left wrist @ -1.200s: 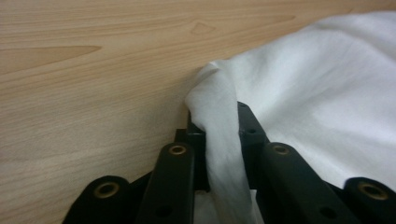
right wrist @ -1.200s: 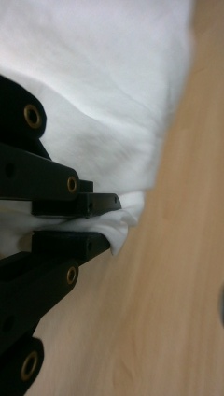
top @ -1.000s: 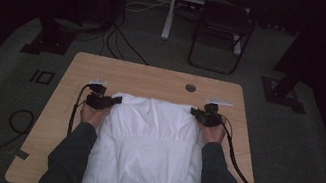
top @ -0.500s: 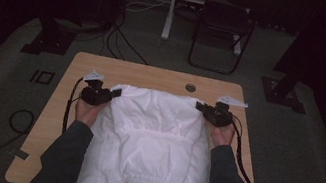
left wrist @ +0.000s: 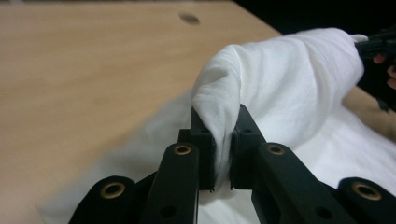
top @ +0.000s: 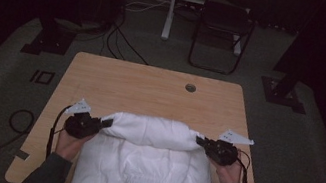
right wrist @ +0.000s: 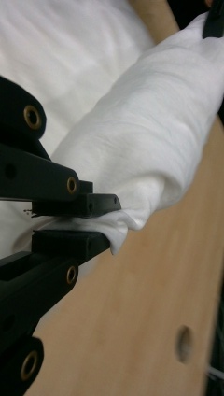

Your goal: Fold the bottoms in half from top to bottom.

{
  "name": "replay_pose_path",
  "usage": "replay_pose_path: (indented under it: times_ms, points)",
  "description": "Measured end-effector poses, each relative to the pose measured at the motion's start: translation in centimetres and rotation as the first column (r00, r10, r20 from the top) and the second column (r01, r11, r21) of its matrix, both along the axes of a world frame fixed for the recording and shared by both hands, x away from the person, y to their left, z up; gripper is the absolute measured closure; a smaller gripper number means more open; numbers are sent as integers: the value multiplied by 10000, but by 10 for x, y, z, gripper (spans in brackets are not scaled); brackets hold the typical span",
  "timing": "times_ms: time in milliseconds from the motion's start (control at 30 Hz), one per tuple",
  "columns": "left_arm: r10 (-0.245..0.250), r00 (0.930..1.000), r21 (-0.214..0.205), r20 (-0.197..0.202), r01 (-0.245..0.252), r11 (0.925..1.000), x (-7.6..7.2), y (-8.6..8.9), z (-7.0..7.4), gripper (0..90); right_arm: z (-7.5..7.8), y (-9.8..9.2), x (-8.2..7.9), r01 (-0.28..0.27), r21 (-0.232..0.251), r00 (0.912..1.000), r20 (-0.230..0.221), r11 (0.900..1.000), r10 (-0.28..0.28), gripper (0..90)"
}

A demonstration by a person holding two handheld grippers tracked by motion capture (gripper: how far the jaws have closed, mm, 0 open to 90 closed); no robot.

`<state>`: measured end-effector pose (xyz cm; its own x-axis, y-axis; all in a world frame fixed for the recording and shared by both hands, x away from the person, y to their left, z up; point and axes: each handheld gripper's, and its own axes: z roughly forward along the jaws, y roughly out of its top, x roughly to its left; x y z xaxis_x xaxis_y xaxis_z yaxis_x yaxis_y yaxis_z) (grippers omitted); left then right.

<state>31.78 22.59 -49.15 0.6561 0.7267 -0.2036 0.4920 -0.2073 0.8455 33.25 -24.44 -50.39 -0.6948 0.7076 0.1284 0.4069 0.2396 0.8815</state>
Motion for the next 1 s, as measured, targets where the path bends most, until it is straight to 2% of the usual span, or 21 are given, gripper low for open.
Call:
replay_pose_path:
  times_ms: [33,67,100,133,167,200,233,267,300,400,433,500,533,567,600,633,700,800,900,1000]
  points:
    - [-111,9994,213,-336,119,9997,-9,-2,-11,837,-5,0,-5,-44,15,9998,-210,10000,44,839]
    - [-132,9990,446,-432,151,9989,-12,-4,-15,838,-16,0,-15,-76,-217,9992,-396,9997,68,839]
    - [-135,9978,853,-654,190,9962,-16,-6,-23,838,-20,1,-18,-105,-266,9986,-528,9996,91,839]
    - [-170,9964,988,-825,252,9948,-17,-8,-28,838,-29,2,-23,-198,-288,9964,-832,9994,173,839]
    - [-183,9950,1135,-978,294,9931,-19,-9,-35,838,-34,3,-25,-227,-432,9950,-978,9988,184,839]
    - [-183,9950,1135,-978,294,9931,-19,-9,-35,838,-34,3,-25,-227,-432,9950,-978,9988,184,839]
    - [-84,9911,1406,-1332,273,9897,-19,-12,-48,838,-41,5,-28,-281,-712,9934,-1126,9971,200,839]
    - [-7,9901,1509,-1406,221,9883,-18,-14,-53,839,-54,7,-29,-411,-815,9888,-1465,9958,288,840]
    - [28,9894,1619,-1454,210,9866,-16,-16,-58,839,-58,8,-28,-428,-838,9862,-1628,9956,287,840]
    - [220,9911,1794,-1309,19,9838,-11,-21,-61,839,-63,12,-24,-456,-1051,9845,-1735,9934,268,842]
    - [303,9923,2013,-1201,-55,9795,-9,-23,-60,839,-62,16,-20,-461,-1340,9859,-1655,9899,236,843]
    - [518,9947,2397,-894,-290,9704,-4,-28,-59,839,-61,20,-14,-372,-1518,9875,-1568,9877,131,843]
    - [646,9946,2506,-812,-424,9672,0,-30,-59,839,-61,21,-10,-296,-1642,9892,-1463,9860,53,843]
    - [646,9946,2506,-812,-424,9672,0,-30,-59,839,-61,21,-10,-296,-1642,9892,-1463,9860,53,843]
    - [835,9940,2630,-703,-622,9628,9,-32,-59,839,-60,23,-5,-213,-1759,9904,-1381,9842,-32,843]
    - [924,9936,2650,-648,-722,9615,13,-33,-59,839,-60,26,4,-89,-1888,9916,-1287,9820,-158,843]
    - [1164,9918,2736,-522,-979,9569,27,-34,-58,839,-59,28,15,66,-1911,9914,-1272,9816,-315,844]
    - [1489,9878,2693,-452,-1315,9541,45,-37,-58,840,-59,28,38,306,-1730,9900,-1307,9844,-537,844]
    - [1785,9834,2778,-334,-1624,9468,62,-41,-58,840,-58,31,52,463,-1951,9903,-1199,9797,-707,844]
    - [2025,9789,2765,-292,-1867,9427,78,-44,-58,840,-56,33,71,776,-1989,9870,-1227,9769,-1034,844]
